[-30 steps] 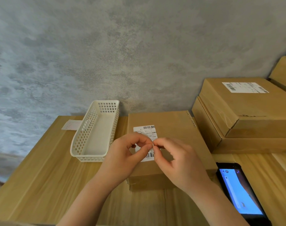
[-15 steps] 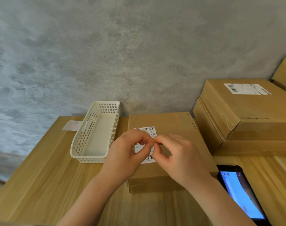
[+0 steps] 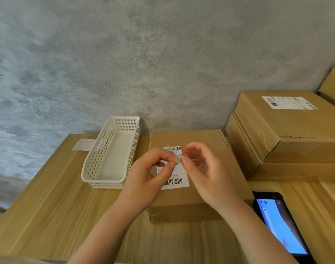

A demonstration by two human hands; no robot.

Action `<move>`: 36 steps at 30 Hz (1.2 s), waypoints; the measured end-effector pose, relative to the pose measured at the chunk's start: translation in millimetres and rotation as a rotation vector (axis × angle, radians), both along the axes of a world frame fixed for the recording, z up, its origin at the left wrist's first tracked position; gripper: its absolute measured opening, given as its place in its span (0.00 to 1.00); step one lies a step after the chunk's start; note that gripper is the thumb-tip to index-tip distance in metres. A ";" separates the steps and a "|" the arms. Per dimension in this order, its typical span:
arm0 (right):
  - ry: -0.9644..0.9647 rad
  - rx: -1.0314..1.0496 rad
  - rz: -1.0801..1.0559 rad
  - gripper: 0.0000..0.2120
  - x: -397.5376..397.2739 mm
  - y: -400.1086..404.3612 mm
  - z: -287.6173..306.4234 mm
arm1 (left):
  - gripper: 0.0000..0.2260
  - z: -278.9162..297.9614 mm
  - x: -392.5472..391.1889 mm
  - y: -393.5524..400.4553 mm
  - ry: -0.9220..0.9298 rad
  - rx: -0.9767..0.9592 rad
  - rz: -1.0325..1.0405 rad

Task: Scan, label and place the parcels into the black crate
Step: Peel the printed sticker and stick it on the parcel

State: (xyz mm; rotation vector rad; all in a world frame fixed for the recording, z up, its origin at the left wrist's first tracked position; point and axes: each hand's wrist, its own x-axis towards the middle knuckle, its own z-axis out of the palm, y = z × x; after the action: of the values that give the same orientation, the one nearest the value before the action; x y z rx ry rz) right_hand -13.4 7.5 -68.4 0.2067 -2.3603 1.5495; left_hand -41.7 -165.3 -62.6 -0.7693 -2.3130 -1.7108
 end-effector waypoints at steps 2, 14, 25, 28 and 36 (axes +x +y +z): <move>-0.148 -0.139 0.033 0.23 -1.2 1.5 -3.7 | 0.04 -2.0 2.1 1.5 -0.077 0.089 -0.034; 0.206 0.157 0.007 0.10 14.1 -5.0 7.1 | 0.03 -6.7 6.6 3.3 -0.077 0.103 -0.100; 0.129 -0.189 -0.108 0.06 1.2 13.4 4.5 | 0.05 -7.5 -1.8 -23.7 -0.127 0.136 0.002; 0.099 -0.171 -0.064 0.09 1.2 14.0 6.7 | 0.05 -6.2 -7.3 -36.9 -0.148 0.149 0.026; 0.184 0.111 0.089 0.08 -5.5 -30.1 4.1 | 0.05 -7.6 -0.7 -29.6 -0.058 0.017 -0.018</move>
State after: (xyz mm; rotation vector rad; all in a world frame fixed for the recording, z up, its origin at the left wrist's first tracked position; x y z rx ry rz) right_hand -18.9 -22.6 -64.2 0.4651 -2.3199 1.3740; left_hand -42.5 -194.9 -70.2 -0.7489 -2.3331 -1.7805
